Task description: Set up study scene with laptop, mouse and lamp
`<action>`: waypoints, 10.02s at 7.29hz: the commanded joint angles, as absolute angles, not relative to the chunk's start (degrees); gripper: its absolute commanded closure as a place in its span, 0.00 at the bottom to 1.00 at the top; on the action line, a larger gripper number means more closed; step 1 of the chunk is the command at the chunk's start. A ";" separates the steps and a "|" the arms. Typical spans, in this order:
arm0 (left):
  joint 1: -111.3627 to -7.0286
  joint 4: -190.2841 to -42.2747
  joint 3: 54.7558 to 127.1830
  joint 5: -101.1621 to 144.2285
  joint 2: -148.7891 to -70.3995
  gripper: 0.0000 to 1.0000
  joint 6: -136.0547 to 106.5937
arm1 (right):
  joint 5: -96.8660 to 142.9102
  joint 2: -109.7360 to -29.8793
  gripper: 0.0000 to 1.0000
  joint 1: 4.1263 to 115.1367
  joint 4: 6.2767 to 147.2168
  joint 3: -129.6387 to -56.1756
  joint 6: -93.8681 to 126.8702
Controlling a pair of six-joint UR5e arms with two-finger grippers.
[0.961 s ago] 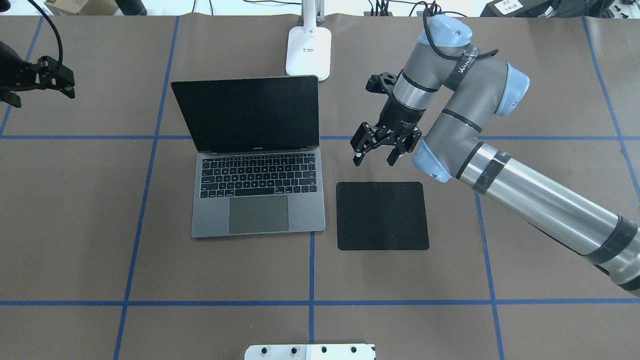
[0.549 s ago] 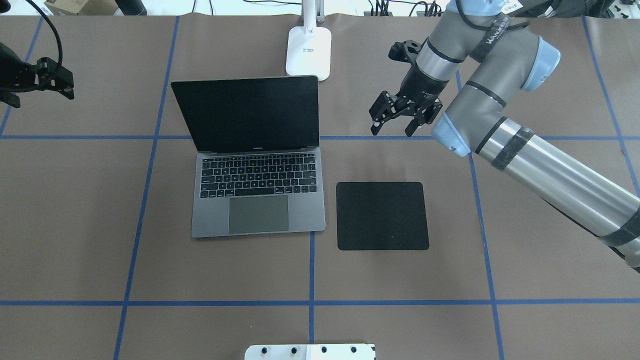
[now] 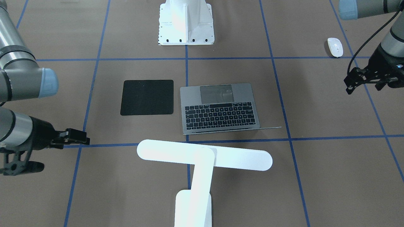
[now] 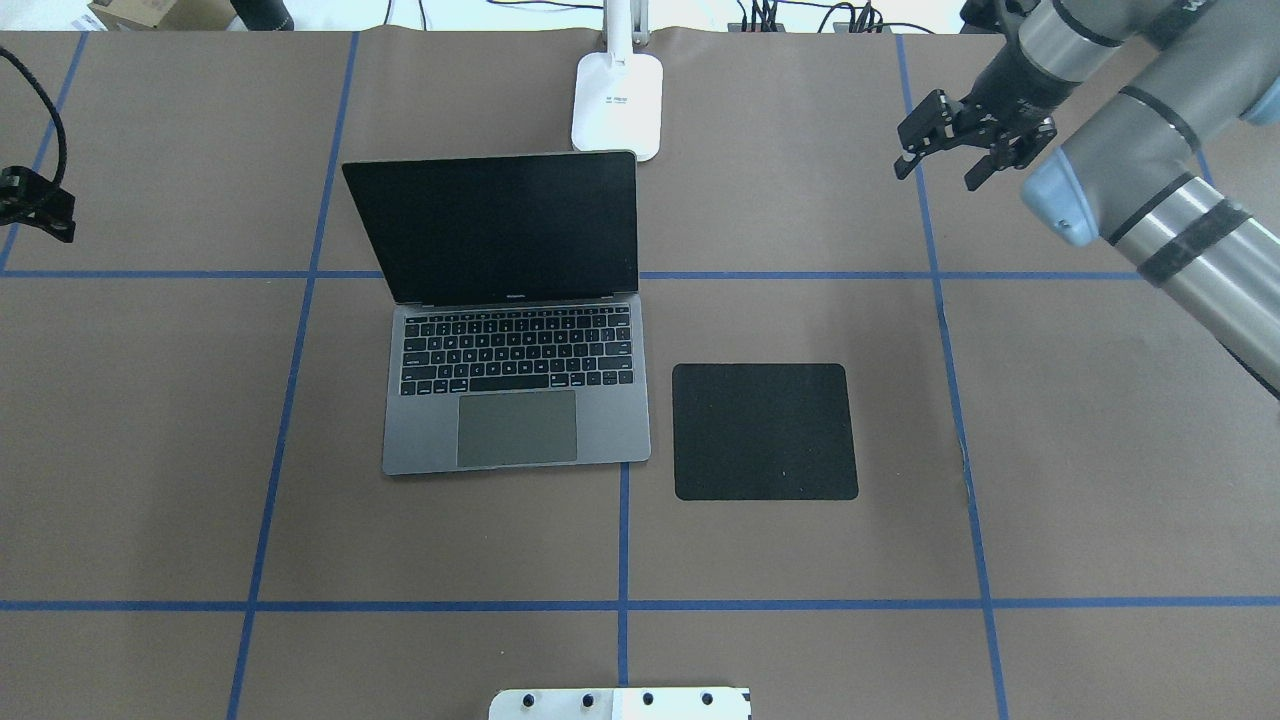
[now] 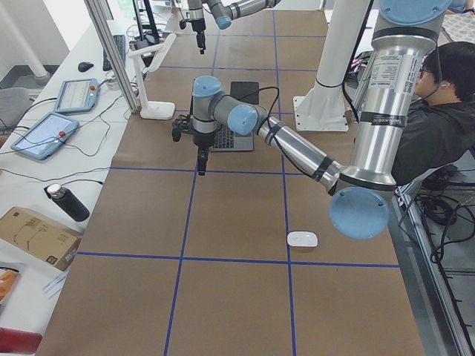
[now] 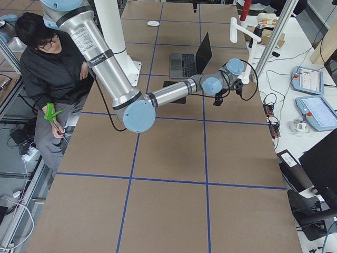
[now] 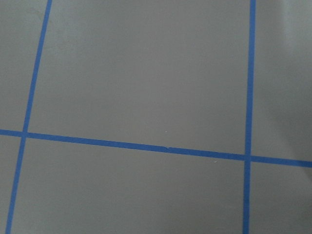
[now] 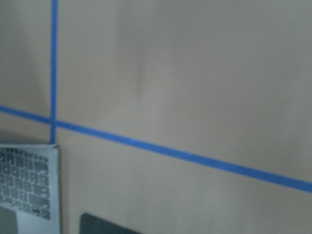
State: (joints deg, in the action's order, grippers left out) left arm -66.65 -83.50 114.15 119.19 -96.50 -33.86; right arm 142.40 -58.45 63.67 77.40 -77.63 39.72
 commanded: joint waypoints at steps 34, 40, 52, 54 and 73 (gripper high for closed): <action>-34.89 -145.63 98.88 128.23 -57.39 0.00 -63.54 | 134.56 -65.92 0.01 71.72 94.39 -81.74 16.26; -34.10 -145.46 98.35 128.32 -57.74 0.00 -63.63 | 134.56 -65.92 0.01 71.37 94.31 -81.74 16.17; -34.89 -145.28 104.40 128.41 -57.92 0.94 -64.07 | 134.91 -65.92 0.01 71.19 94.31 -81.83 16.17; -35.07 -145.20 106.17 128.32 -59.67 0.99 -65.56 | 135.09 -66.00 0.01 71.28 94.31 -81.83 16.26; -30.76 -88.24 93.11 125.24 -136.54 1.00 -80.86 | 133.24 -67.76 0.01 71.28 94.22 -82.09 16.26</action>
